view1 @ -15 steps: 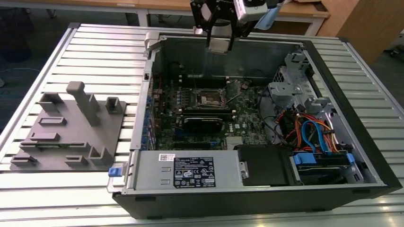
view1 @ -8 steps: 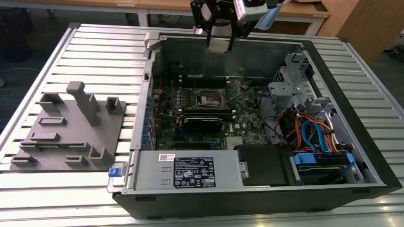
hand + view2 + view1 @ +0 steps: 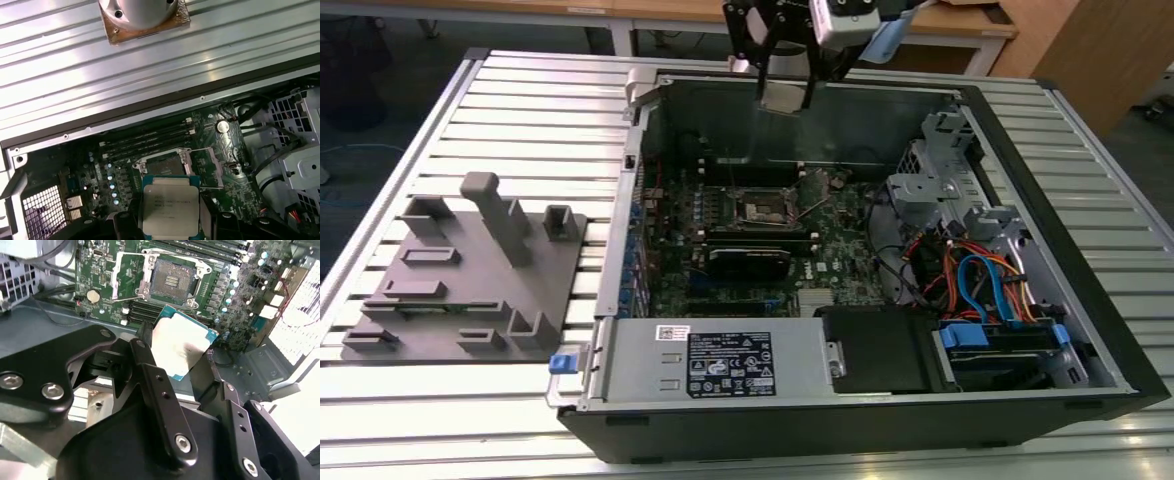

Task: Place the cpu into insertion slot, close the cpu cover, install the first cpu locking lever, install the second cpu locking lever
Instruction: 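Place the cpu into insertion slot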

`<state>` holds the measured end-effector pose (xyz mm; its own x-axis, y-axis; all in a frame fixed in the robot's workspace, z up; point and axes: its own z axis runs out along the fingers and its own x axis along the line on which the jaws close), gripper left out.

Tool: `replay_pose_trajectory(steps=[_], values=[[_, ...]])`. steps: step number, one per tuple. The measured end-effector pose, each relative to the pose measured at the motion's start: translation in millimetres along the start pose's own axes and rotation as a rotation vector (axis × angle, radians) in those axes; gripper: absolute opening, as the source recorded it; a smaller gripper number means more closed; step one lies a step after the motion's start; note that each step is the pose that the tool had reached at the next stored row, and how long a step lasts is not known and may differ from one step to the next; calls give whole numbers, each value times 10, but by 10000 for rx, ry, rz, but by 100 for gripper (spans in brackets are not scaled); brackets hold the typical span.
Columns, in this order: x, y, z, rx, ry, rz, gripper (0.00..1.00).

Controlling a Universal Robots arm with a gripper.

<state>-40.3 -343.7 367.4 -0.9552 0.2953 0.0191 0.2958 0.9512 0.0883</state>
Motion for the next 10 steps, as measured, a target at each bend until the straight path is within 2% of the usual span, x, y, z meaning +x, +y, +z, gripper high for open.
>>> replay_pose_trajectory(steps=[10], values=[[4, -2, 13, -30, -138, 1567, 54]])
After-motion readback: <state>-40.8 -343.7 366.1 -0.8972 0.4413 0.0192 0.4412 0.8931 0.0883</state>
